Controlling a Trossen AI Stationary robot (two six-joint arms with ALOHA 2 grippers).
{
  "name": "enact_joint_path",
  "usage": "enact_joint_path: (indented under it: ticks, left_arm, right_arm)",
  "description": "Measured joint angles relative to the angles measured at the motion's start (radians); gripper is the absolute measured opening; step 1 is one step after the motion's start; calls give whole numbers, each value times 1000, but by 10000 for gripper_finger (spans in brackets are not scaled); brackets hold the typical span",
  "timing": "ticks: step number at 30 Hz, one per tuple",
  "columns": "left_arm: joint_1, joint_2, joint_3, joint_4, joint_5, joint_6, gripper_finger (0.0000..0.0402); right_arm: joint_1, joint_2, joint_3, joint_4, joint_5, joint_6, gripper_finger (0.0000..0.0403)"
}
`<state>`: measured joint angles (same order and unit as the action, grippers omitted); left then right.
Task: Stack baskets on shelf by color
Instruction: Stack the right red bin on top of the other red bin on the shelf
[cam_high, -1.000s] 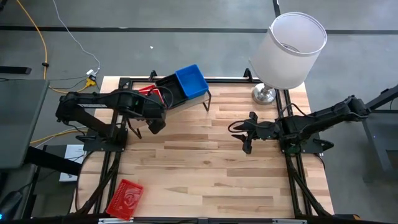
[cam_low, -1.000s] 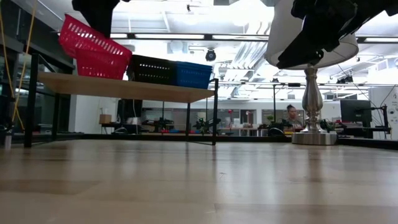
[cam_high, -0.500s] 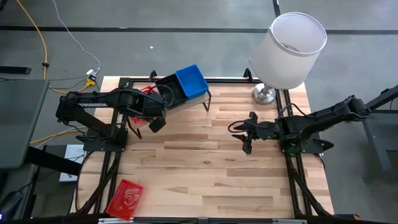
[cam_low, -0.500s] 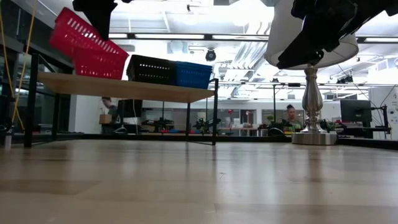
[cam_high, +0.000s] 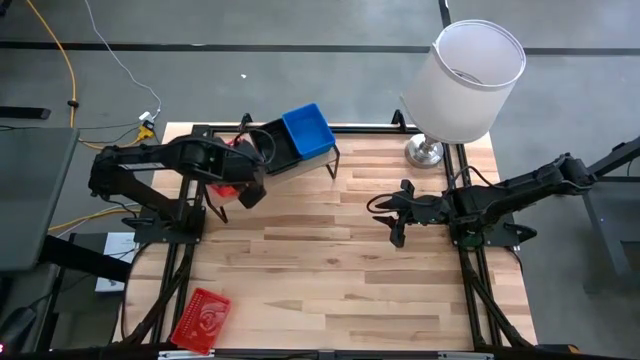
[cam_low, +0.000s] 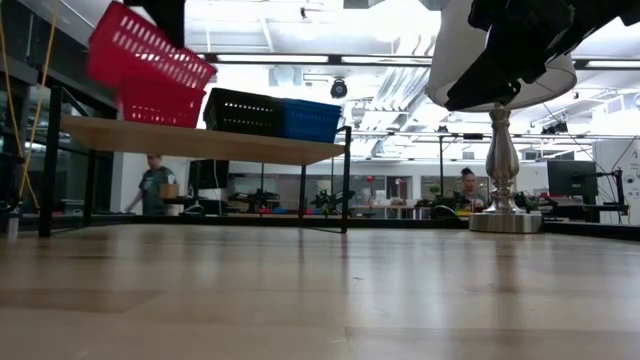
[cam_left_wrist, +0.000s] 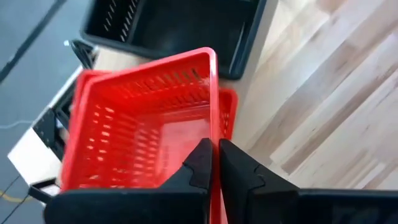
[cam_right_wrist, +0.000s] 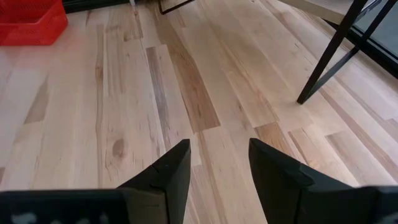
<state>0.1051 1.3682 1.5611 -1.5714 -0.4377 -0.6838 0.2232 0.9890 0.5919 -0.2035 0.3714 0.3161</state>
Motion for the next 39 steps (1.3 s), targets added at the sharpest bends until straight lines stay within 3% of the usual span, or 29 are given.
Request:
enact_joint_path:
  ticks: [9,16,24,28,30,35,39]
  left_arm:
    - [-9,0,127,0,-80,77,5]
    - [-97,0,151,5,-181,152,5]
    - [-315,0,139,42,-239,409,3]
    - [-433,0,130,-1,-207,554,2]
    - [-479,-1,115,-1,-147,705,2]
    - [-543,0,105,1,-123,1085,5]
    - [-540,1,102,1,-194,1136,6]
  right_arm:
    - [0,0,0,0,0,1,151]
    - [0,0,0,0,0,1,151]
    - [0,0,0,0,4,4,151]
    - [0,0,0,0,5,20,151]
    - [0,0,0,0,5,21,151]
    - [0,0,0,1,5,25,151]
    - [0,0,0,3,5,25,151]
